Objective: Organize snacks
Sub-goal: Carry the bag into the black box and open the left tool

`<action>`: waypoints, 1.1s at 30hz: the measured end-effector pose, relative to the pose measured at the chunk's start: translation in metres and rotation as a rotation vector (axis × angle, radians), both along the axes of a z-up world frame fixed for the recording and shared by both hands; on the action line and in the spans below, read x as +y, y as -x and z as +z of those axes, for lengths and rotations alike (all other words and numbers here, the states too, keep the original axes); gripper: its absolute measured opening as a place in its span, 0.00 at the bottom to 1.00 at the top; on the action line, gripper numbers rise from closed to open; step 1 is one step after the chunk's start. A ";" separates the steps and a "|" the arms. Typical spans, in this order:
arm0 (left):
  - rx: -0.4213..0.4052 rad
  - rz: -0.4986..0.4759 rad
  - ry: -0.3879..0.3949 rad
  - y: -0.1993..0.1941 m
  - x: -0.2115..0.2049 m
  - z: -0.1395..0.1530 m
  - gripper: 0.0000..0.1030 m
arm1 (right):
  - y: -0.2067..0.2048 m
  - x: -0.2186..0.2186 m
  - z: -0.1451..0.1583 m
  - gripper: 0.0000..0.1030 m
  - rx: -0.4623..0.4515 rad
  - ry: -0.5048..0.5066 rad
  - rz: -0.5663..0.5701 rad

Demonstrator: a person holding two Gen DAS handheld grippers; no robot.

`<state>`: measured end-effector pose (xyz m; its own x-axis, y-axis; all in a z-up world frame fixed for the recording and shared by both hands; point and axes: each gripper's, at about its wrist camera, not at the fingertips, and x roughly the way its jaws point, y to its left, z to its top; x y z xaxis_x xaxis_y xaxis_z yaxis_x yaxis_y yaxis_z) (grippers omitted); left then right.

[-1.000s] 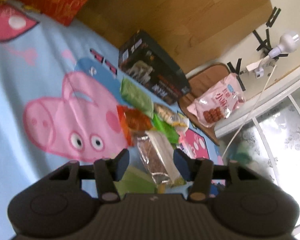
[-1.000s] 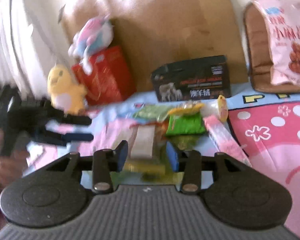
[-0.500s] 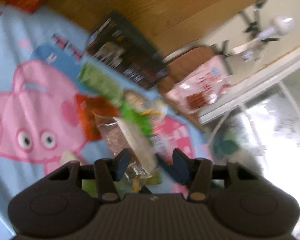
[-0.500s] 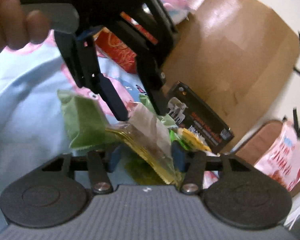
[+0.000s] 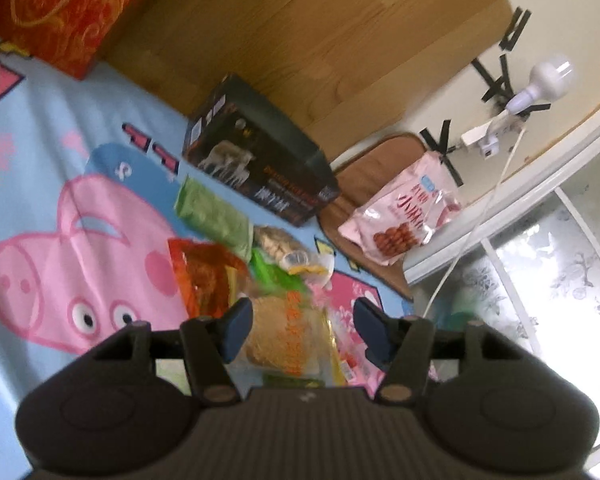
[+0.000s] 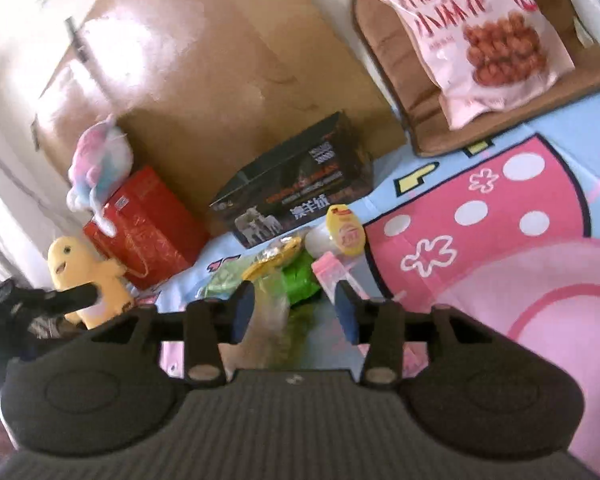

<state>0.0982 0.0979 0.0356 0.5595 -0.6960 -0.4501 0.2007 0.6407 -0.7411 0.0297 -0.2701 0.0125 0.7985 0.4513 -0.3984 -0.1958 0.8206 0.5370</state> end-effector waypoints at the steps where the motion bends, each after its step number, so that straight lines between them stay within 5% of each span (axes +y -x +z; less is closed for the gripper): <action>1: 0.003 -0.003 -0.011 -0.001 -0.002 -0.002 0.57 | -0.001 0.004 -0.002 0.49 -0.009 0.032 0.028; 8: 0.021 -0.008 -0.185 -0.011 -0.023 -0.020 0.68 | -0.006 0.042 -0.014 0.59 -0.099 0.269 0.160; 11: 0.058 -0.036 -0.186 -0.020 -0.028 -0.034 0.68 | -0.003 0.059 -0.014 0.61 -0.141 0.349 0.218; 13: 0.066 -0.064 -0.178 -0.023 -0.033 -0.040 0.63 | -0.005 0.072 -0.017 0.62 -0.156 0.422 0.254; 15: 0.067 -0.103 -0.172 -0.024 -0.040 -0.043 0.47 | -0.011 0.084 -0.022 0.60 -0.154 0.476 0.291; 19: 0.053 -0.091 -0.165 -0.014 -0.040 -0.034 0.40 | -0.020 0.106 -0.032 0.54 -0.180 0.585 0.310; 26: -0.099 -0.074 -0.173 -0.006 -0.034 0.023 0.40 | -0.024 0.095 0.003 0.48 -0.254 0.436 0.298; 33: -0.149 -0.074 -0.182 -0.055 -0.046 0.056 0.41 | -0.055 0.093 0.032 0.48 -0.338 0.446 0.263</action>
<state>0.1533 0.0523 0.0918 0.5795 -0.6524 -0.4884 0.3507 0.7406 -0.5732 0.0844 -0.1770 0.0442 0.7981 0.4986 -0.3383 -0.5217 0.8527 0.0258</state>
